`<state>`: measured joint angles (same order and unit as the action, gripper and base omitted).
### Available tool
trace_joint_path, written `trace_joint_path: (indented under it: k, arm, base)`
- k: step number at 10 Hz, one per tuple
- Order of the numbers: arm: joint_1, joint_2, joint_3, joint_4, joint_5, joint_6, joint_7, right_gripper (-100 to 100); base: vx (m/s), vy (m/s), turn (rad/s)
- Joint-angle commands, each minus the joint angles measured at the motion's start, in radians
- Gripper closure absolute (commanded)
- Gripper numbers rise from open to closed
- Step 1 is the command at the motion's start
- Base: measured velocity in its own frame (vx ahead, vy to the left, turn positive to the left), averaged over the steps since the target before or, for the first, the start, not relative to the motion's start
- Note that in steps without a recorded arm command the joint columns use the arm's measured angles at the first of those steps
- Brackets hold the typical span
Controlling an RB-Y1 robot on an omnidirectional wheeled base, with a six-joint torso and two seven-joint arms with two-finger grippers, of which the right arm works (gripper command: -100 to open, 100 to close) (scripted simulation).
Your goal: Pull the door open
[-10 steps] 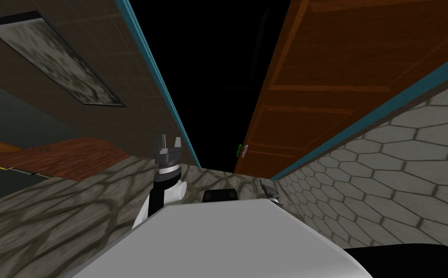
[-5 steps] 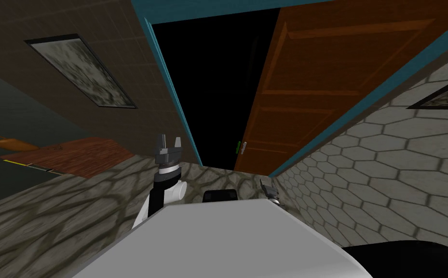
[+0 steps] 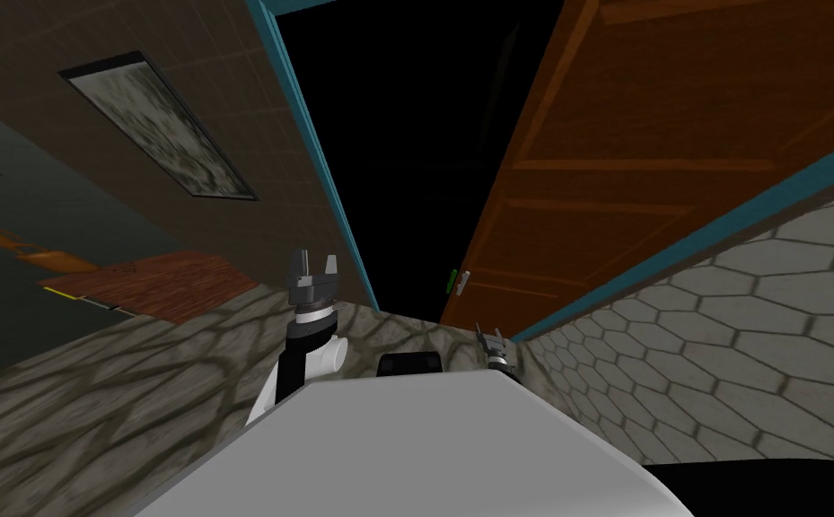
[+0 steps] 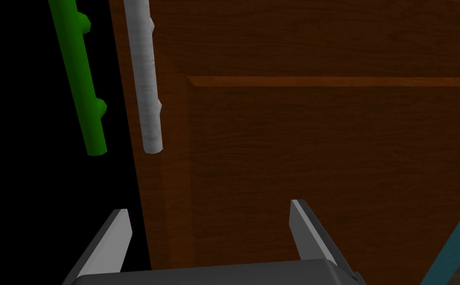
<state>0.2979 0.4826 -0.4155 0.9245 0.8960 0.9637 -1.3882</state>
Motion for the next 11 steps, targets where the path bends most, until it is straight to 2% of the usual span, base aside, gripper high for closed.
trace_joint_path:
  k: [1, 4, 6, 9, 11]
  arm:
    - [-0.015, 0.001, -0.001, 0.028, 0.000, -0.007, 0.003, -100]
    - [-0.056, -0.006, -0.007, 0.053, -0.006, -0.004, 0.001, -100]
    - [-0.029, 0.003, 0.000, 0.038, 0.000, -0.006, 0.002, -100]
    - [-0.002, 0.015, 0.013, 0.018, 0.008, -0.009, 0.003, -100]
    - [0.033, 0.033, 0.031, -0.008, 0.021, -0.013, 0.005, -100]
  base:
    - [0.169, 0.003, 0.086]
    - [0.186, -0.004, 0.100]
    - [0.007, -0.001, -0.045]
    - [-0.168, -0.013, -0.091]
    - [-0.188, -0.005, -0.143]
